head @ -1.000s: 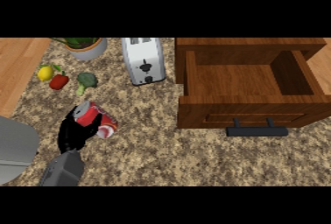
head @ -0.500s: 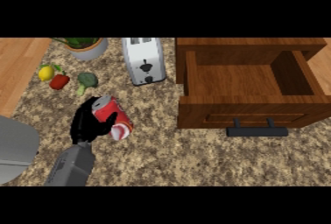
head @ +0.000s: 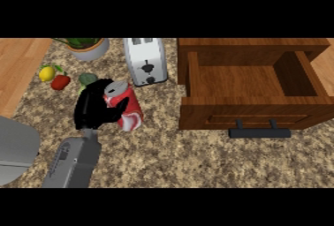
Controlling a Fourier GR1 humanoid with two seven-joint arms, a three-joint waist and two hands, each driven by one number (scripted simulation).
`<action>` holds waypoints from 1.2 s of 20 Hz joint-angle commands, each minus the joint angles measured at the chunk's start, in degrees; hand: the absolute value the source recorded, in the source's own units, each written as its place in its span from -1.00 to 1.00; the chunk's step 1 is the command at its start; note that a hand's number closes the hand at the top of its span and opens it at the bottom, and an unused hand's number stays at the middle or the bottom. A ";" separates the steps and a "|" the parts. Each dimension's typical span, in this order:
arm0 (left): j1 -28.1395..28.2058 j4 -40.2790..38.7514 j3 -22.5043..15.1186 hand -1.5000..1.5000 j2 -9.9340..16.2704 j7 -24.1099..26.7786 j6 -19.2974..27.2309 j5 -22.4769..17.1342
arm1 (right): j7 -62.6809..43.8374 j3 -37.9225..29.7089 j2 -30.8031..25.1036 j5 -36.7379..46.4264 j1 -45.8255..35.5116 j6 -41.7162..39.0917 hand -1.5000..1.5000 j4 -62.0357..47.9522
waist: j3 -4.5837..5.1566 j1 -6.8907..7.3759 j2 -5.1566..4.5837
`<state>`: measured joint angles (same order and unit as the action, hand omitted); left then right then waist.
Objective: Pick up the can, place it into the drawer and close the drawer
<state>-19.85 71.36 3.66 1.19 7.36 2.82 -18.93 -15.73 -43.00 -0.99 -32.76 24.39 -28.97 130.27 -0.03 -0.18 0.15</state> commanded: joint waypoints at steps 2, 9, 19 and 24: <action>-3.75 6.55 -2.67 1.00 -1.14 -6.23 7.06 2.81 | -0.59 0.87 0.95 -2.90 4.56 1.41 -1.00 5.04 | 0.02 -0.44 0.03; -12.28 7.66 -7.54 1.00 -1.15 -13.05 14.63 5.32 | 5.44 3.72 0.96 1.48 4.32 0.23 -1.00 -0.67 | 0.00 -0.67 -0.06; -27.10 3.05 -4.40 1.00 -1.17 -21.51 18.60 6.17 | 0.04 0.61 -1.85 -1.10 -0.50 1.53 -1.00 -0.71 | 0.02 -0.61 -0.20; -29.07 0.21 -10.53 1.00 -1.19 -19.11 23.51 5.02 | 2.48 1.19 0.69 1.23 -0.63 -1.05 -1.00 -3.07 | 0.01 -0.66 -0.18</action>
<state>-46.03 74.89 -4.93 0.09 -12.24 24.48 -12.93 -14.38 -41.79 -0.82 -32.64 25.26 -28.84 129.62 -0.02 -0.88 0.00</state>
